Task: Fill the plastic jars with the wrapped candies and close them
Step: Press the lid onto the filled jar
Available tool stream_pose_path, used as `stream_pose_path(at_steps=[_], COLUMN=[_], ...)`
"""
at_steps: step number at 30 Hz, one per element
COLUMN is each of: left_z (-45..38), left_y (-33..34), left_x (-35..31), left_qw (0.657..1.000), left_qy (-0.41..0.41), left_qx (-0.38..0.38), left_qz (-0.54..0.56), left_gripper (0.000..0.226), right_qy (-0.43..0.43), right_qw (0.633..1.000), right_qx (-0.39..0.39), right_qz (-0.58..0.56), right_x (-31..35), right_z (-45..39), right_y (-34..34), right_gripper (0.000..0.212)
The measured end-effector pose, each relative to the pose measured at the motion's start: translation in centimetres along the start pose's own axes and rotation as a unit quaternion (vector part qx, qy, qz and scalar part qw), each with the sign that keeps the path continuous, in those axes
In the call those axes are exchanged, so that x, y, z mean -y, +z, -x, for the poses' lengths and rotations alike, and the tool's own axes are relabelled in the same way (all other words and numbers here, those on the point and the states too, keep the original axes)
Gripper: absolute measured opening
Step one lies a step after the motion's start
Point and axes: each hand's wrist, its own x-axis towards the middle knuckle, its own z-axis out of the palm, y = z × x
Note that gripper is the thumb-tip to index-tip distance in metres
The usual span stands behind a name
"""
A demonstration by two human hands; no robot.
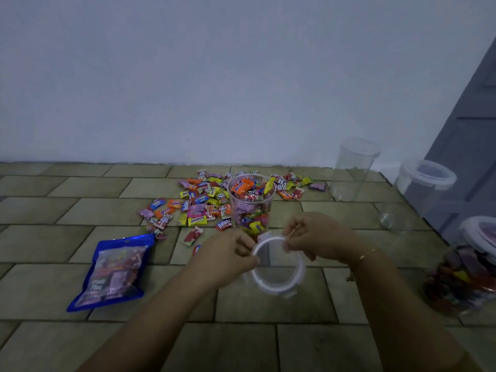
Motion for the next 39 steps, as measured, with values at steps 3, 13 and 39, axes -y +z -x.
stream_pose_path(at_steps=[3,13,39], left_z=[1.4,1.5,-4.0], left_y=[-3.3,-10.0,-3.5], left_x=[-2.4,-7.2,1.2], left_qw=[0.998,0.952,0.942], left_qy=[0.047,0.189,0.18], left_qx=[-0.026,-0.232,-0.278], left_qz=[0.038,0.063,0.049], left_gripper=[0.013,0.026,0.035], right_qy=[-0.065,-0.225,-0.167], right_qw=[0.996,0.95,0.963], right_qx=[-0.031,-0.177,-0.203], right_qz=[-0.053,-0.121,0.051], right_x=[2.1,7.9,2.8], right_z=[0.9,3.4,-2.3], right_y=[-1.9,-6.3,-0.2], right_gripper=[0.02,0.034,0.013])
